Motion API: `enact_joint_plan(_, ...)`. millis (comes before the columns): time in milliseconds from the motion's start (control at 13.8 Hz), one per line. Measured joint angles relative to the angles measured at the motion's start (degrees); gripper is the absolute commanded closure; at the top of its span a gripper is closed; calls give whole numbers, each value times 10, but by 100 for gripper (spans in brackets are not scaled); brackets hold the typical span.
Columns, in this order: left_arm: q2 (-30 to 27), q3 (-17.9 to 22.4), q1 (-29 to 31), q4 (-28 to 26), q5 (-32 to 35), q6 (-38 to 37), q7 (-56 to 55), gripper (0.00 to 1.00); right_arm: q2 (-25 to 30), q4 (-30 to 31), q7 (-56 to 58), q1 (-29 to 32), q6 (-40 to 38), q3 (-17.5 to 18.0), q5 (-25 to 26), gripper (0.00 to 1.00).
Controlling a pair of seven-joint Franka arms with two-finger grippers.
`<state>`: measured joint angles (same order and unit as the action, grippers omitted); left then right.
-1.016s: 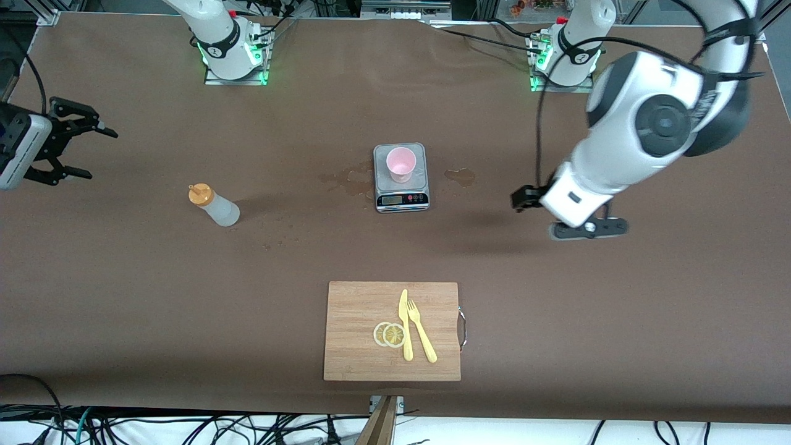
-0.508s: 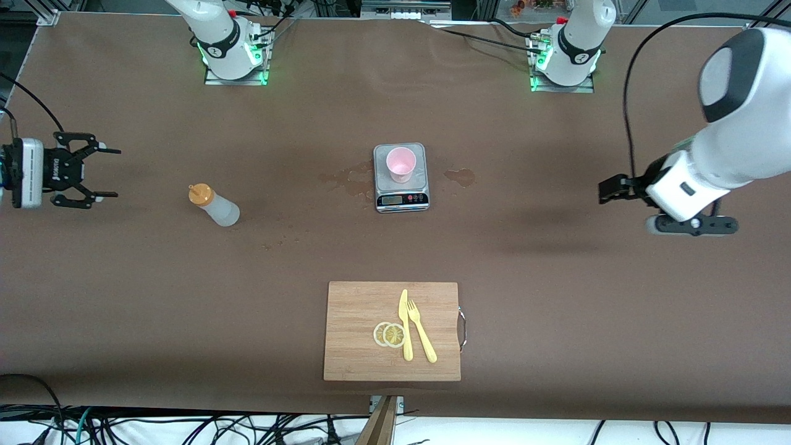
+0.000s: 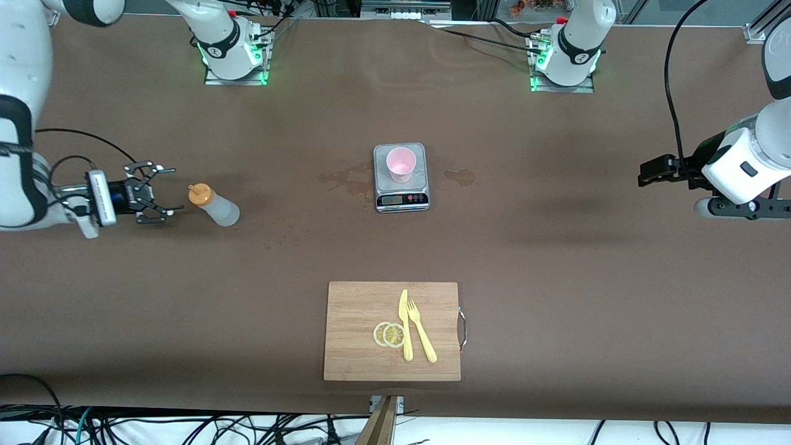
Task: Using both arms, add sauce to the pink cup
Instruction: 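Retract the left gripper while the right gripper reaches the bottle, then grasp the white squeeze bottle with the right gripper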
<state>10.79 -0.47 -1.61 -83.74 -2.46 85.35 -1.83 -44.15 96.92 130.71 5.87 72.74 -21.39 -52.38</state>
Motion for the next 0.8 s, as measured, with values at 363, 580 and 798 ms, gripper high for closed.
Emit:
enact_joint_plan(363,-5,2,21,0,0,-12,20,0,-2,-41,59,-1,5,3,-11,0)
enact_joint_plan(580,-5,2,32,0,0,-13,32,0,-2,-43,78,-2,12,10,-15,0)
enact_joint_plan(798,-5,-3,31,-1,0,-13,32,0,-4,-43,95,-2,14,12,-15,0)
